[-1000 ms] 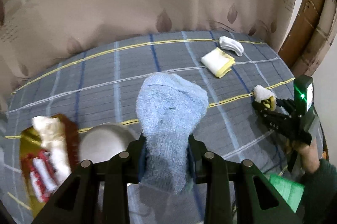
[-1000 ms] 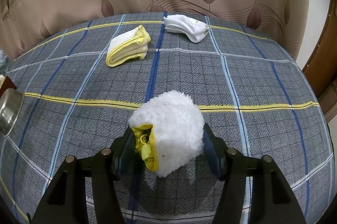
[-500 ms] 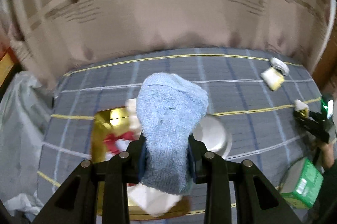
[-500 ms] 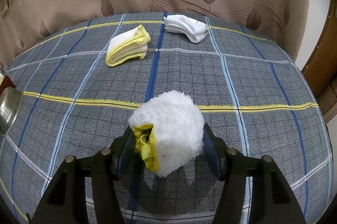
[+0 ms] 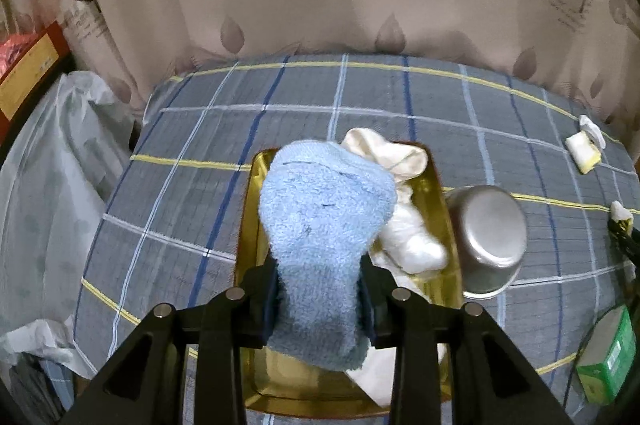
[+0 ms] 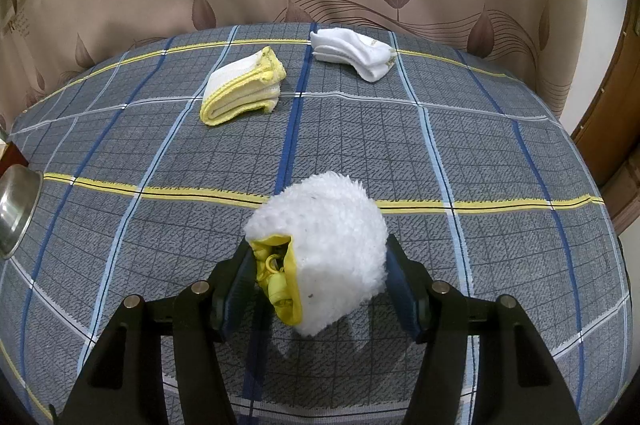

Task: Organize soft objects
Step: 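Carry the blue towel into the gold tray and open the left gripper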

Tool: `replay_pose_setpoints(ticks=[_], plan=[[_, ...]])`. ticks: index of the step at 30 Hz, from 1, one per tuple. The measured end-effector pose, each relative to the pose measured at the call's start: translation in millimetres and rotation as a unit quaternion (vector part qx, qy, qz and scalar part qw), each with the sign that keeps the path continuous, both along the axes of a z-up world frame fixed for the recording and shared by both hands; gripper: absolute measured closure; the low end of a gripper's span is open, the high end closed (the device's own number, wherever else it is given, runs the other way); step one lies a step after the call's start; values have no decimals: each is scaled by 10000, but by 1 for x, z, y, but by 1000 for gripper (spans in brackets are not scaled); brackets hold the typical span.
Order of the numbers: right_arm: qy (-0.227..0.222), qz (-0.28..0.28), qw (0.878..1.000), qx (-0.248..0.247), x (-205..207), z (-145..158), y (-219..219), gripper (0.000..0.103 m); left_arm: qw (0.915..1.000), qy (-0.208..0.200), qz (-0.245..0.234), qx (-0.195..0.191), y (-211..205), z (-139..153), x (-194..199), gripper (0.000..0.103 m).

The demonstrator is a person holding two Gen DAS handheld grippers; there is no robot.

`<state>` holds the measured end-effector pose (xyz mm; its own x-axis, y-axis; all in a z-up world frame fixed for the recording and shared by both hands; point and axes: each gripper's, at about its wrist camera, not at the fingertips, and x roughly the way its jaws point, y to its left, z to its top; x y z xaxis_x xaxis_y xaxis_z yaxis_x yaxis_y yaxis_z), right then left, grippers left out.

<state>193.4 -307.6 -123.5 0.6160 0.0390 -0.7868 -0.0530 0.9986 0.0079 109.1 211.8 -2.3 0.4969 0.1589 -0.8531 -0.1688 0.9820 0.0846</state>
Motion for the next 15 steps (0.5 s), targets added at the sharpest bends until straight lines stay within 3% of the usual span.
replay_pose_setpoints(ticks=[2,5,10,15], plan=[[0,0,10000,3,0,0,0,45,10000,75,33,37,2,-6,4,66],[-1,-2,10000,2,0,0,0,45,9995,298,-28,58,4,-20,9,55],[-2,-3,10000,-2,0,-1,1,45,9984,548,49,-152,12,-34,12,53],[-2,-4,10000,-4,0,-1,1,45,9988,427,148,-175,17,-23,4,52]])
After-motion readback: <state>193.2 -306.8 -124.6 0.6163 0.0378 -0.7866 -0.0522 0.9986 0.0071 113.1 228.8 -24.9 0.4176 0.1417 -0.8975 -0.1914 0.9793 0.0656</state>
